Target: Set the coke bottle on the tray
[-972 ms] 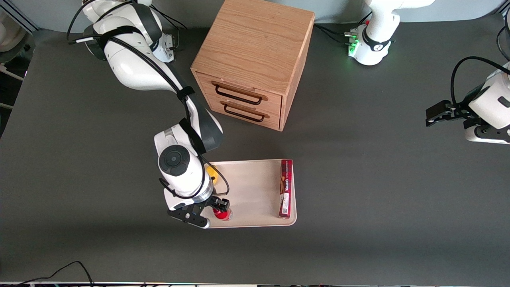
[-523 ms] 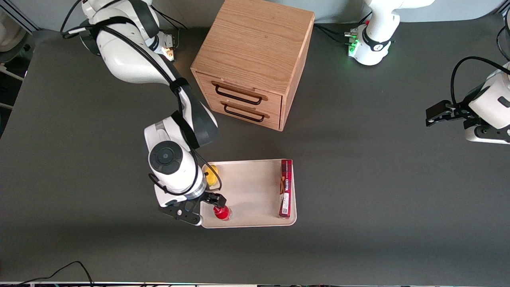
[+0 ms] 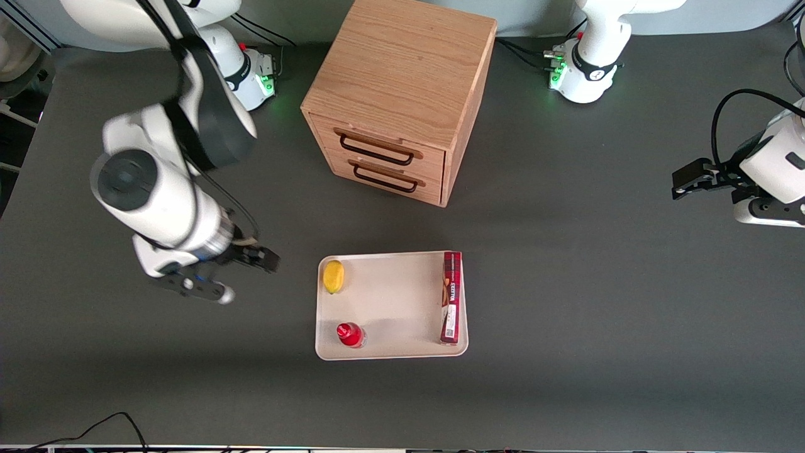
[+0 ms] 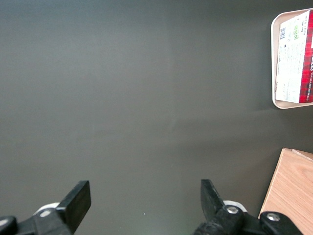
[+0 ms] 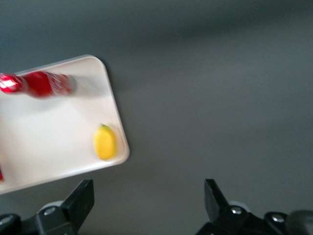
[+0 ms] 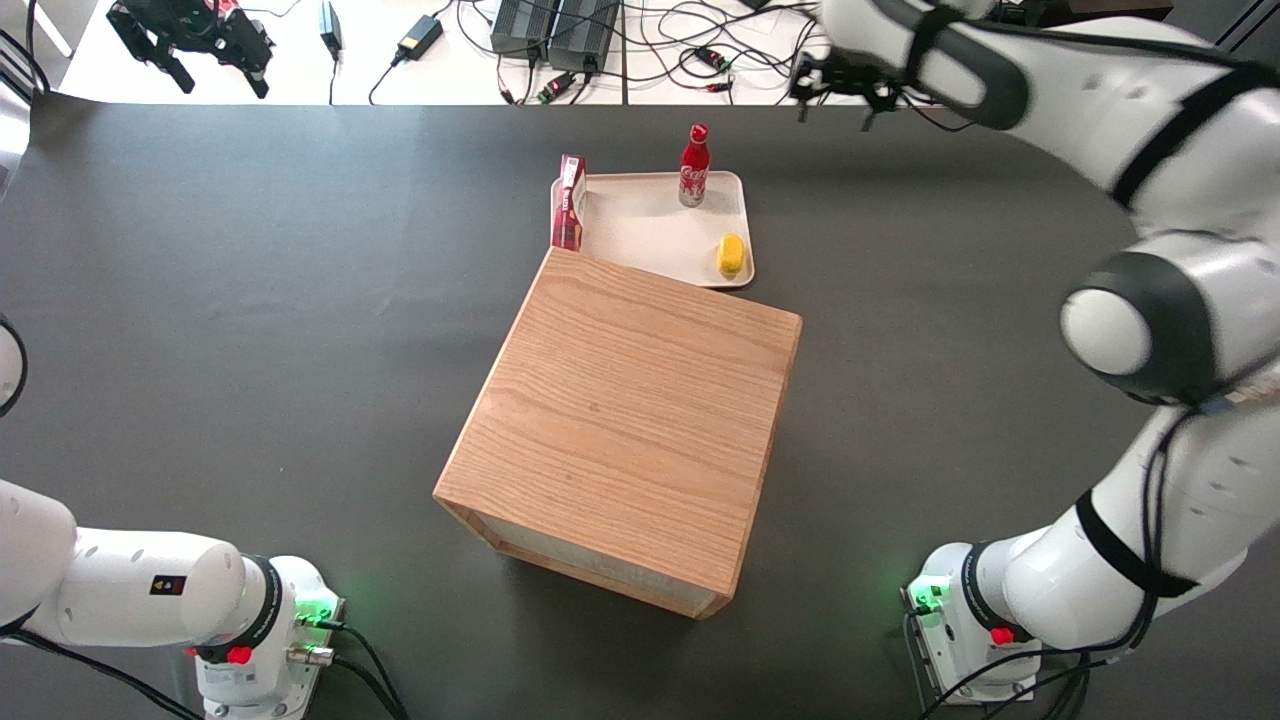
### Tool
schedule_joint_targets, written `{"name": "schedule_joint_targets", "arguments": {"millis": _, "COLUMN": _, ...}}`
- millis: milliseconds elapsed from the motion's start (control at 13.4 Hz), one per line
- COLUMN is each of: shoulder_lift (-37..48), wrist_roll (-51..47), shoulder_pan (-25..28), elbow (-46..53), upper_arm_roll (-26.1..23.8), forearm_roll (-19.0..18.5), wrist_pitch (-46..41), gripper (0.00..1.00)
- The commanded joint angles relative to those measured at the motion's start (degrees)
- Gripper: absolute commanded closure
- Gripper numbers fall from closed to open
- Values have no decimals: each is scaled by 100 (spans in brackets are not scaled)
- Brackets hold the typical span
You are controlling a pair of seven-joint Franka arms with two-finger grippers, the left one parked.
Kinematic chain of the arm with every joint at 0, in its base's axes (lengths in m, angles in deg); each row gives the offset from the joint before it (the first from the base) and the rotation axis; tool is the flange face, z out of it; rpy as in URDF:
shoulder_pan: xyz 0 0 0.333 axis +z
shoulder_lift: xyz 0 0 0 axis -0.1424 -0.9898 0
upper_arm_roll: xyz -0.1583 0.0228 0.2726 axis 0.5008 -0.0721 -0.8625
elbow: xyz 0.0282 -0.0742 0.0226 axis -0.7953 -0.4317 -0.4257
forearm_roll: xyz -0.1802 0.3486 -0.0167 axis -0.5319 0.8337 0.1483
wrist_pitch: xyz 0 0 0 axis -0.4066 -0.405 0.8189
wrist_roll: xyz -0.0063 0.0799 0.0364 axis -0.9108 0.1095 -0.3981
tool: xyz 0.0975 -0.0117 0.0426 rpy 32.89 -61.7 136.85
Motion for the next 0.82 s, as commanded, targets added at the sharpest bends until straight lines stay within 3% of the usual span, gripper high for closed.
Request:
{"name": "schedule_joint_targets", "arguments": {"millis": 0, "shoulder_lift": 1592, "wrist_roll": 1195, "shoulder_pan": -672, "elbow": -1641, "upper_arm_roll": -64, "forearm_roll": 108, "wrist_pitch": -209, "gripper": 0}}
{"name": "schedule_joint_targets", "arguments": {"millis": 150, "shoulder_lift": 2076, "wrist_roll": 1996, "shoulder_pan": -1225, "elbow": -1844, "upper_arm_roll": -64, "forearm_roll": 117, "wrist_pitch": -675, "gripper": 0}}
{"name": "schedule_joint_targets", "arguments": {"millis": 374, "shoulder_lift": 3033, "wrist_roll": 2561, "shoulder_pan": -1929, "elbow": -2529, "upper_arm_roll": -73, "forearm_roll": 442, "wrist_pitch": -686, "gripper": 0}}
{"name": "schedule_joint_targets", "arguments": {"millis": 748, "shoulder_lift": 3204, "wrist_roll": 2536, "shoulder_pan": -2212, "elbow": -2233, "upper_arm_roll": -284, "forearm_roll": 442, "wrist_pitch": -721, "gripper": 0}}
